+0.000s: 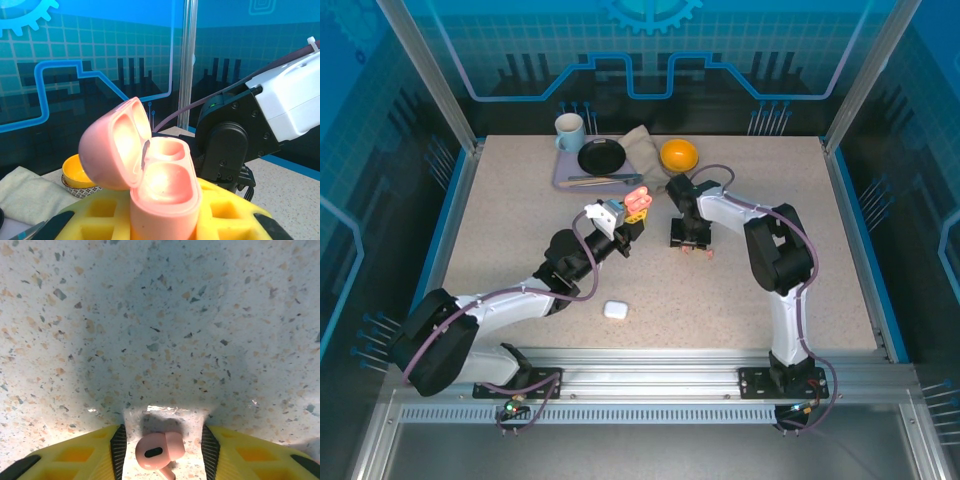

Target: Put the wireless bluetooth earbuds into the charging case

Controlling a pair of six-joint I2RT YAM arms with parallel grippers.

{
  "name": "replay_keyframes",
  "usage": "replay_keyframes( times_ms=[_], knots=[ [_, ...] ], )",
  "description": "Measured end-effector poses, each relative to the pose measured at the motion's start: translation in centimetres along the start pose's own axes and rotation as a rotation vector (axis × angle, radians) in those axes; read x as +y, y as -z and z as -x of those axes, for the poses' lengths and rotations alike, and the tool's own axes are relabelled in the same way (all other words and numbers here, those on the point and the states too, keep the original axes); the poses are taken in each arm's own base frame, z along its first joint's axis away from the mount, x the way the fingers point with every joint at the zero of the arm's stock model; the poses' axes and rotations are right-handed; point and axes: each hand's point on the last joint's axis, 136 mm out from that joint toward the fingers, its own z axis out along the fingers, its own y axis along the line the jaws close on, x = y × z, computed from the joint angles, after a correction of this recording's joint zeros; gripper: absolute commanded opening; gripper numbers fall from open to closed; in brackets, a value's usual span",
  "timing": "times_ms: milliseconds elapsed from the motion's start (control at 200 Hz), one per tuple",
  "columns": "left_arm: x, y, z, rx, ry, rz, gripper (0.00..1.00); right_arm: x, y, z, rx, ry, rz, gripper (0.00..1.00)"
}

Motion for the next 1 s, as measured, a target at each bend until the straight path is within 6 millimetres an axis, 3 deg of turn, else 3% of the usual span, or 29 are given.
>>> replay_keyframes(
  times_ms=[1000],
  knots=[
    [-0.3, -0.19, -0.18, 0.005, 0.001, -0.018, 0.0, 0.37, 0.04, 0.44, -0.006, 0.014, 0.009, 0.25]
  ],
)
